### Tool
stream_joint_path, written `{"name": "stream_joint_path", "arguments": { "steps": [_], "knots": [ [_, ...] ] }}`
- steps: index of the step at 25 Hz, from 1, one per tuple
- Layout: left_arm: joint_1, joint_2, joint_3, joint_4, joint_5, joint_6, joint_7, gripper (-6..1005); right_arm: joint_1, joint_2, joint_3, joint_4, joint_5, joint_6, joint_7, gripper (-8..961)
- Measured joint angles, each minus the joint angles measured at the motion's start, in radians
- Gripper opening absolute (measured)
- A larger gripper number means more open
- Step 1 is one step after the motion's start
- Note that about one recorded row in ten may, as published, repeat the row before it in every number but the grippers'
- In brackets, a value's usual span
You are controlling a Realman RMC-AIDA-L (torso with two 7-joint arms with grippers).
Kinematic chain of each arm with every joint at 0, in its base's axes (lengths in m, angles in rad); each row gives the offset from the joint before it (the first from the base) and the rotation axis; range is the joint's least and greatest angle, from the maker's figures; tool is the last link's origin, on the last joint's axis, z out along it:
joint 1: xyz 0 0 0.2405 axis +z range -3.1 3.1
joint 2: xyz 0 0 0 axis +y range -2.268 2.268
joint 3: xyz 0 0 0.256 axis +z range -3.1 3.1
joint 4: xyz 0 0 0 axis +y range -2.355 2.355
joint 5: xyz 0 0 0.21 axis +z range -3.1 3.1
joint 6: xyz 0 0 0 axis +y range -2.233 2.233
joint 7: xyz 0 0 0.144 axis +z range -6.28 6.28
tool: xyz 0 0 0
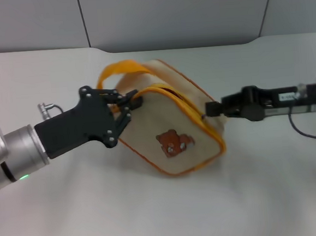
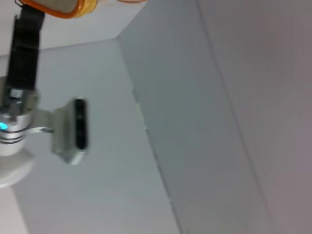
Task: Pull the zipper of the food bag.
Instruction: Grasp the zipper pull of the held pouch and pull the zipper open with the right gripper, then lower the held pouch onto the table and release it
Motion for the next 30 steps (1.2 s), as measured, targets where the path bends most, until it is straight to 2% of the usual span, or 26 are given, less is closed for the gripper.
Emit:
{"name": "stream_joint_path", "arguments": {
  "steps": [5,10,19,24,26,29,30],
  "knots": [
    [0.029,-0.003,-0.001,-0.010,-0.024,-0.015,-0.001,111,-0.040,-0.014,-0.005,-0.013,-0.008,0.023,-0.029,-1],
    [0.040,0.000,0.001,-0.024,-0.038,-0.036,-0.004,119,-0.049,-0.024,-0.005,-0.012,-0.036,0.054,-0.056,-1],
    [0.054,-0.001,0.000,-0.041,-0.039,-0.040,-0.006,132,-0.055,-0.028,0.002,-0.013,-0.035,0.066,-0.090,22],
    [0.067,-0.002,-0.001,-0.053,-0.040,-0.048,-0.008,140,-0.101,-0.032,0.062,-0.013,0.052,0.060,-0.188,50],
    [0.077,-0.001,-0.007,-0.074,-0.043,-0.056,-0.022,143,-0.123,-0.036,0.083,-0.011,0.109,0.036,-0.297,61],
    [0.084,-0.002,-0.015,-0.084,-0.048,-0.063,-0.049,148,-0.135,-0.036,0.087,-0.006,0.148,0.002,-0.411,173],
    [0.089,-0.003,-0.019,-0.100,-0.050,-0.070,-0.063,149,-0.151,-0.025,0.089,-0.003,0.184,-0.029,-0.526,210]
  ]
}}
